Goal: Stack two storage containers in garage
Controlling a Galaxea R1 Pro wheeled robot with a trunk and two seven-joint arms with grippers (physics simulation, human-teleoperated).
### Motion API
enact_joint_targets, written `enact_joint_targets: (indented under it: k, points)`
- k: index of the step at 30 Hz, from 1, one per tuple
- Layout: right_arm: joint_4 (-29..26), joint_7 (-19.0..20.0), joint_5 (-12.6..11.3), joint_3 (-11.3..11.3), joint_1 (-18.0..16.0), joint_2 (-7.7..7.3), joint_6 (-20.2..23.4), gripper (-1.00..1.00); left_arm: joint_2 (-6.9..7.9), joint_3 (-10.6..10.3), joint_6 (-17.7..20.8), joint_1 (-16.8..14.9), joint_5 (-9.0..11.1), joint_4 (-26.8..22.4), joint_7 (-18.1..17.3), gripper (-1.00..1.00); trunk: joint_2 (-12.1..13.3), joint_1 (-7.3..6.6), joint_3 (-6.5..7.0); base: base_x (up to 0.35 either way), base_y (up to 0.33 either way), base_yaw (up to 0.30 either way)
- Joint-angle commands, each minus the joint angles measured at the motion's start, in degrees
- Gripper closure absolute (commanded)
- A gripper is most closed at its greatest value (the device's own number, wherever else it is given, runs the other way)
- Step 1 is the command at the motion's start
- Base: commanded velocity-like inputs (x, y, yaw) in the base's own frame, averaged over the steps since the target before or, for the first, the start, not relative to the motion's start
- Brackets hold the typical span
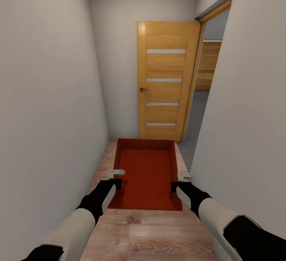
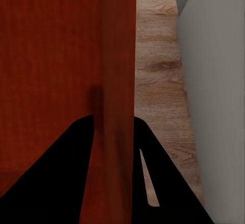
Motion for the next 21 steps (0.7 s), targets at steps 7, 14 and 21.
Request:
enact_joint_targets:
  k: [7, 14, 21]
  points:
    - [-0.3, -0.2, 0.9, -0.4, -0.1, -0.53, 0.3, 1.0, 0.07, -0.8, 2.2, 0.0, 1.9, 0.7, 0.7, 1.0, -0.1, 0.04, -0.13, 0.011, 0.0, 0.0]
    - [-0.3, -0.2, 0.9, -0.4, -0.1, -0.53, 0.3, 1.0, 0.07, -0.8, 2.2, 0.0, 1.9, 0.6, 0.8, 1.0, -0.1, 0.04, -0.13, 0.007, 0.0, 0.0]
    - [-0.3, -0.2, 0.9, -0.4, -0.1, -0.53, 0.3, 1.0, 0.08, -0.8, 2.2, 0.0, 1.9, 0.7, 0.8, 1.0, -0.1, 0.04, -0.13, 0.223, 0.055, 0.0]
